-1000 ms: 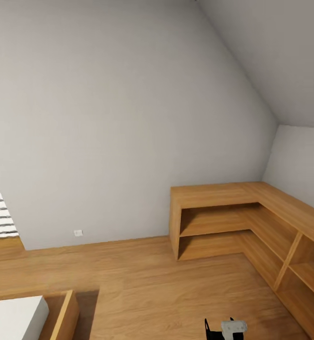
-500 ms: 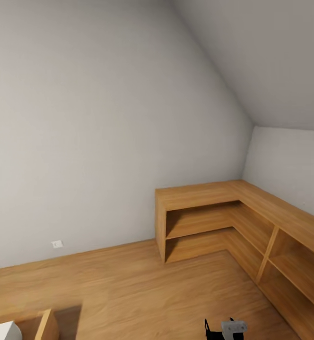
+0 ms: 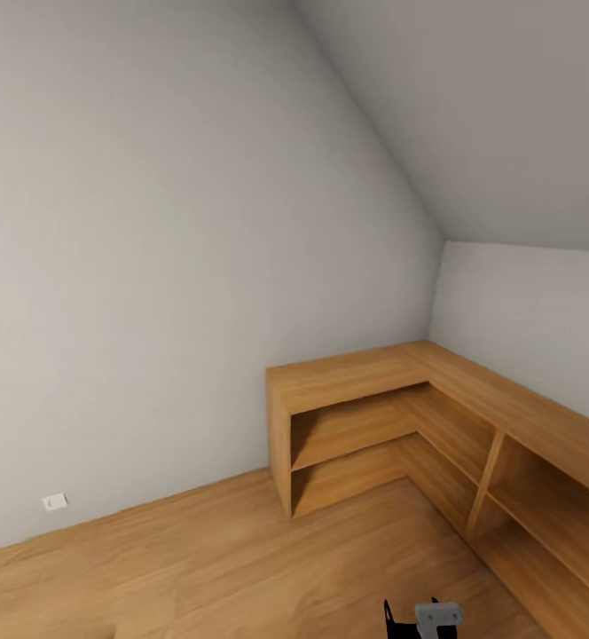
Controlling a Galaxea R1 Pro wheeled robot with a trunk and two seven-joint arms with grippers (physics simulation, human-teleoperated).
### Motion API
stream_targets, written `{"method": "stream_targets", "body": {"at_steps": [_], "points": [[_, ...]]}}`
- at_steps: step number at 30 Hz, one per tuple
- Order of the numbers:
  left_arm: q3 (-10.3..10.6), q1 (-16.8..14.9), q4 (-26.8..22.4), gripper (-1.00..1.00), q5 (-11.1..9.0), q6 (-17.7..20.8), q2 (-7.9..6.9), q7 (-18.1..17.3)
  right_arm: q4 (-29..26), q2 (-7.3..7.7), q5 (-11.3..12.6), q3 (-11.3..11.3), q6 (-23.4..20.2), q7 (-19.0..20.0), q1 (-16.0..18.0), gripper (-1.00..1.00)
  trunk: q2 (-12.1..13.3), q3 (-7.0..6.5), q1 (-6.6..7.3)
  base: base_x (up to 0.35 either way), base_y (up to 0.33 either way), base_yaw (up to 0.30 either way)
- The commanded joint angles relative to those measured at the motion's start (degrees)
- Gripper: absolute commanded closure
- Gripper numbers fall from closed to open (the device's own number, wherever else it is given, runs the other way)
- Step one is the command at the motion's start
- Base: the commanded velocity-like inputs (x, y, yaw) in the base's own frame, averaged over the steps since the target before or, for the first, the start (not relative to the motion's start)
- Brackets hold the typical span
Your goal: In the bedroom, organize the workspace by keeping the computer under the desk, ensuring the monitor is on the desk, placing the keyboard on the desk next to the monitor, placing the mouse on the desk next to the keyboard, moving the folder from the swivel chair onto the desk next to the mouse, stacking the notebook on top of the folder with the pen on top of the notebook, and positioning the swivel chair next to the desk.
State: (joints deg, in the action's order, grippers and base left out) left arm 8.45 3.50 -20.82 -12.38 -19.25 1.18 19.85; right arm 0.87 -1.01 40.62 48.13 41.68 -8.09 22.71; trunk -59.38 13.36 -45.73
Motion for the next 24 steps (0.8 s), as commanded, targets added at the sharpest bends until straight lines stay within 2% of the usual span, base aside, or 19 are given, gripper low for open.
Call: {"method": "stream_targets", "body": {"at_steps": [1, 13, 24], "points": [[0.50, 0.02, -0.10, -1.00, -0.53, -0.12, -0.05, 0.37, 0.09, -0.05, -0.10, 0.48, 0.07, -0.53, 0.05, -1.00, -0.04, 0.02, -0.04, 0.165, 0.086, -0.230], [0.51, 0.02, -0.10, -1.00, -0.50, -0.17, -0.03, 0.37, 0.09, 0.00, -0.16, 0.48, 0.10, -0.45, 0.05, -1.00, -0.04, -0.50, -0.04, 0.069, 0.031, -0.230], [0.51, 0.02, -0.10, -1.00, -0.51, -0.09, -0.04, 0.37, 0.03, -0.08, -0.26, 0.57, 0.10, -0.44, 0.05, -1.00, -0.04, -0.95, -0.04, 0.269, 0.120, -0.238]]}}
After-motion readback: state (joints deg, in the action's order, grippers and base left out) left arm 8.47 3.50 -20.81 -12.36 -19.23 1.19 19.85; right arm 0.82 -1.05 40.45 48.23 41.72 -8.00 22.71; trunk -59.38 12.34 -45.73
